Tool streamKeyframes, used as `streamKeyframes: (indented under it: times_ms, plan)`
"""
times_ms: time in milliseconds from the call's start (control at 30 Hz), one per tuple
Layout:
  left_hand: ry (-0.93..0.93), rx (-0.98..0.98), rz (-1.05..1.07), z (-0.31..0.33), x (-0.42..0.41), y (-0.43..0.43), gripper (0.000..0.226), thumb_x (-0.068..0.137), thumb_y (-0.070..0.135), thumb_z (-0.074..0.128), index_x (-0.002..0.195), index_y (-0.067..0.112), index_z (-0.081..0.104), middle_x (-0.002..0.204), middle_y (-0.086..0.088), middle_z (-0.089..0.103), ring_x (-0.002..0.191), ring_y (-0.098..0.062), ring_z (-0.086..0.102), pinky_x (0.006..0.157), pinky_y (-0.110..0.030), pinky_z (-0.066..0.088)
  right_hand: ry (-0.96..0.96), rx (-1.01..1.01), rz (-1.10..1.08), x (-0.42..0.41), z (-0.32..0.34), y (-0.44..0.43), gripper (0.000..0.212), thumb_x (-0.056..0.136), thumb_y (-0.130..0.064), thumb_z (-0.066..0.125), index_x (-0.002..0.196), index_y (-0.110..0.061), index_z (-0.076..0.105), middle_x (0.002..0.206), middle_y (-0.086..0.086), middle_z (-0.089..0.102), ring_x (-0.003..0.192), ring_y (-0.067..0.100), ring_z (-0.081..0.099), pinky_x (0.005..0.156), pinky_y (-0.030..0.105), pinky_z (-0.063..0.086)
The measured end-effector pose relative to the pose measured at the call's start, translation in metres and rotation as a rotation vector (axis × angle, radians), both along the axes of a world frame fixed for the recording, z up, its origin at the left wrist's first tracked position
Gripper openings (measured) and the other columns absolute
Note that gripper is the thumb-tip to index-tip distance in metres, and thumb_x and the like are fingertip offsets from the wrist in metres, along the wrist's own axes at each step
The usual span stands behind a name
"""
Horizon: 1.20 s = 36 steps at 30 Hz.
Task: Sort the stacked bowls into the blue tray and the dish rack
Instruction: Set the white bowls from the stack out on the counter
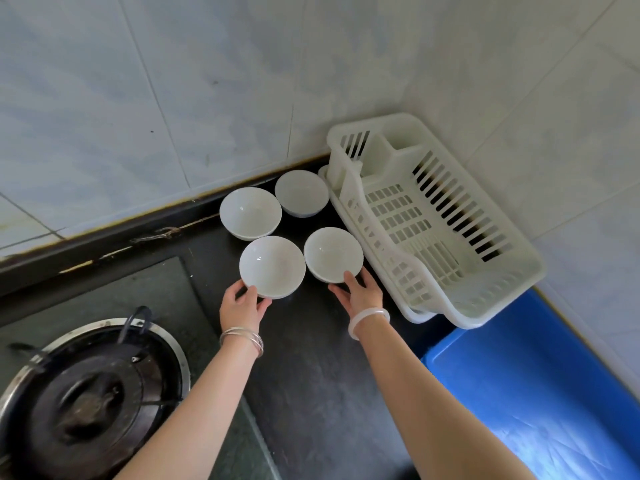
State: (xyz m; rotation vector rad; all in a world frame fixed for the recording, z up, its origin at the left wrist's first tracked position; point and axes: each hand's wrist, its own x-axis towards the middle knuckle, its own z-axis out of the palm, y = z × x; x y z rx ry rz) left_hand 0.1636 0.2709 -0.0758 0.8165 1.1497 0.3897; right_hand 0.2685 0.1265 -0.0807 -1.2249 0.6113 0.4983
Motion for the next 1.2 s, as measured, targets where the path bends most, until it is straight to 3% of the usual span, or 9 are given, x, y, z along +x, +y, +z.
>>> streamKeyframes:
  times_ms: [200,533,633,733,833,933,1000,1067,1200]
  plan:
    - [-0.001,0.007,-0.005,-0.004,0.003,0.001,0.022,0.087,0.003,0.055,0.107,0.013,0.055,0.094,0.003,0.057,0.104,-0.028,0.059,0.071,-0.030,0.054,-0.025,0.013,0.013,0.021,-0.001,0.018,0.047,0.088,-0.006,0.059,0.133,-0.020,0.048,0.113,0.007,0.057,0.081,0.023,0.068,0.062,0.024,0.059]
    - [0.005,0.020,0.013,-0.011,0.006,0.002,0.025,0.087,0.004,0.056,0.111,0.011,0.056,0.090,0.009,0.058,0.097,-0.025,0.059,0.068,-0.028,0.055,-0.034,-0.025,0.035,0.031,-0.003,0.026,0.046,0.088,-0.007,0.060,0.131,-0.019,0.049,0.124,0.012,0.055,0.081,0.024,0.067,0.057,0.024,0.058]
    - [0.018,0.023,0.027,-0.013,0.007,0.001,0.023,0.087,0.004,0.055,0.109,0.012,0.056,0.097,0.002,0.061,0.095,-0.023,0.060,0.067,-0.026,0.054,-0.018,-0.043,0.075,0.030,-0.001,0.025,0.047,0.090,-0.011,0.057,0.134,-0.022,0.045,0.128,0.012,0.055,0.082,0.022,0.067,0.060,0.025,0.057]
    - [0.032,0.030,0.041,-0.014,0.006,-0.003,0.028,0.088,0.006,0.054,0.116,0.008,0.056,0.119,-0.009,0.062,0.096,-0.021,0.063,0.078,-0.026,0.053,-0.029,-0.115,0.187,0.029,0.004,0.025,0.047,0.094,-0.022,0.052,0.139,-0.026,0.038,0.133,0.008,0.051,0.093,0.024,0.064,0.072,0.030,0.054]
    - [0.059,0.114,-0.022,-0.014,0.003,-0.008,0.037,0.088,0.009,0.055,0.125,0.010,0.056,0.127,-0.008,0.060,0.101,-0.019,0.061,0.090,-0.029,0.049,-0.017,-0.123,0.233,0.026,0.011,0.024,0.048,0.096,-0.028,0.046,0.142,-0.026,0.033,0.140,0.006,0.045,0.112,0.030,0.057,0.086,0.038,0.050]
    - [0.093,0.216,-0.118,-0.009,-0.003,-0.015,0.039,0.089,0.012,0.055,0.127,0.015,0.055,0.130,-0.003,0.058,0.119,-0.023,0.055,0.105,-0.043,0.042,0.000,-0.143,0.281,0.019,0.020,0.017,0.048,0.097,-0.029,0.044,0.143,-0.023,0.033,0.143,0.006,0.043,0.118,0.031,0.054,0.088,0.038,0.048]
    - [0.103,0.248,-0.173,-0.004,-0.009,-0.020,0.042,0.090,0.013,0.055,0.131,0.017,0.051,0.136,-0.002,0.054,0.121,-0.021,0.052,0.106,-0.044,0.042,-0.020,-0.177,0.329,0.013,0.028,0.006,0.045,0.097,-0.029,0.043,0.141,-0.019,0.037,0.142,0.007,0.045,0.118,0.030,0.054,0.090,0.037,0.047]
    - [0.097,0.235,-0.226,-0.002,-0.017,-0.027,0.047,0.091,0.011,0.053,0.137,0.016,0.044,0.141,-0.004,0.048,0.110,-0.017,0.054,0.103,-0.039,0.043,-0.052,-0.197,0.388,0.002,0.036,-0.010,0.040,0.098,-0.028,0.043,0.136,-0.016,0.044,0.135,0.007,0.052,0.114,0.027,0.057,0.089,0.035,0.048]
    - [0.054,0.211,-0.377,0.001,-0.042,-0.054,0.041,0.092,0.006,0.050,0.133,0.006,0.046,0.132,-0.015,0.053,0.103,-0.020,0.057,0.096,-0.033,0.046,-0.152,-0.305,0.503,-0.038,0.052,-0.061,0.022,0.097,-0.027,0.042,0.108,-0.023,0.060,0.114,0.003,0.066,0.095,0.017,0.065,0.083,0.030,0.052]
